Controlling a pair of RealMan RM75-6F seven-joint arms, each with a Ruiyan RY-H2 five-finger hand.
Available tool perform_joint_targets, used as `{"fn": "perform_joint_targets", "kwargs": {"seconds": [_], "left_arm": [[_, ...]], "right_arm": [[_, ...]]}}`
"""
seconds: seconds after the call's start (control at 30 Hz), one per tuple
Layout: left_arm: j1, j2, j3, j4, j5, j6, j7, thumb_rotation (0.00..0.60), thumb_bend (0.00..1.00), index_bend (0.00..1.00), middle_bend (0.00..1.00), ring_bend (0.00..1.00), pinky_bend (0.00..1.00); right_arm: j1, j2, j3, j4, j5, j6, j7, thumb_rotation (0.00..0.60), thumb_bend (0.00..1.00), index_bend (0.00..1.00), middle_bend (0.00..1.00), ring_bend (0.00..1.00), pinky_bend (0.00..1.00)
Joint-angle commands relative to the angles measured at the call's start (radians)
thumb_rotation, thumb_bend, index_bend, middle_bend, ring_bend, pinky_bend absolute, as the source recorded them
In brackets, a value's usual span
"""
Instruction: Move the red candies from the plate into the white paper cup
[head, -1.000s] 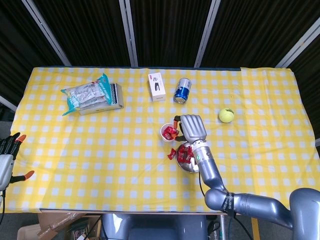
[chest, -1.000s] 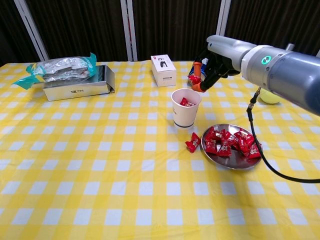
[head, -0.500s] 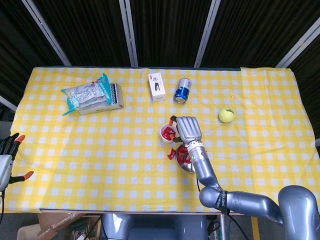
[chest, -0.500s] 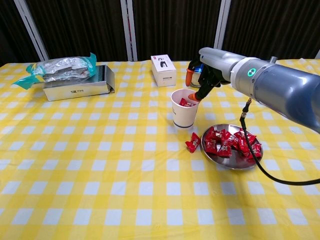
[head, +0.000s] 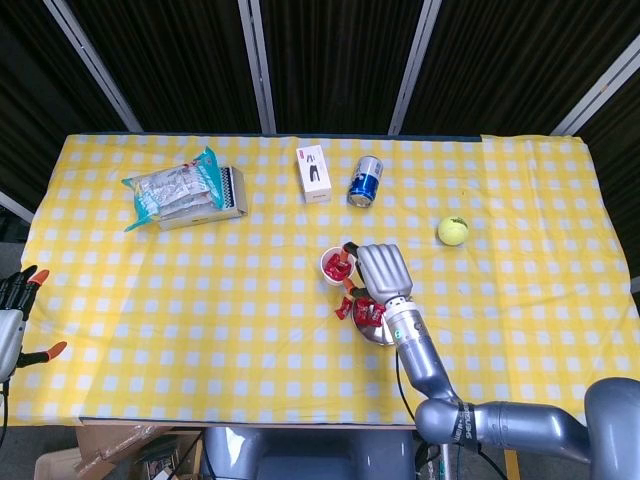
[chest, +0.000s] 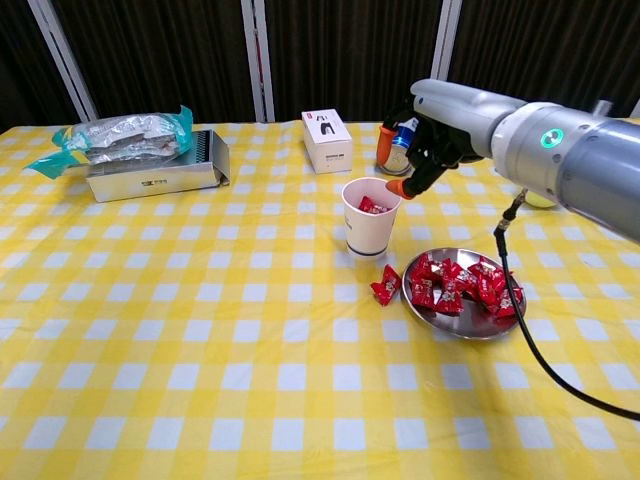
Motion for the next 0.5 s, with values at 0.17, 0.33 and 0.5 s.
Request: {"fn": "perform_joint_targets", "kwargs": {"seconds": [0.17, 0.33, 0.5], "left_arm": [[0.003, -0.002, 0.001, -0.001, 0.007, 0.009, 0.004, 0.6, 0.06, 0.0, 0.0, 0.0, 0.0], [0.006, -0.007, 0.002, 0.002, 0.016, 0.021, 0.008, 0.6, 0.06, 0.0, 0.0, 0.0, 0.0], [0.007, -0.011, 0.001, 0.002, 0.017, 0.026, 0.015, 0.6, 0.06, 0.0, 0.0, 0.0, 0.0]], "right_arm": [[-0.075, 0.071, -0.105, -0.107, -0.053, 0.071, -0.046, 0.6, 0.31, 0.36, 0.87, 0.85, 0.95], [-0.118, 0.085, -0.162, -0.131, -0.068, 0.098, -0.051, 0.6, 0.23, 0.36, 0.87, 0.85, 0.95], [-0.15, 0.071, -0.197, -0.116, -0.083, 0.099, -0.027, 0.6, 0.2, 0.36, 0.86, 0.85, 0.95]]}}
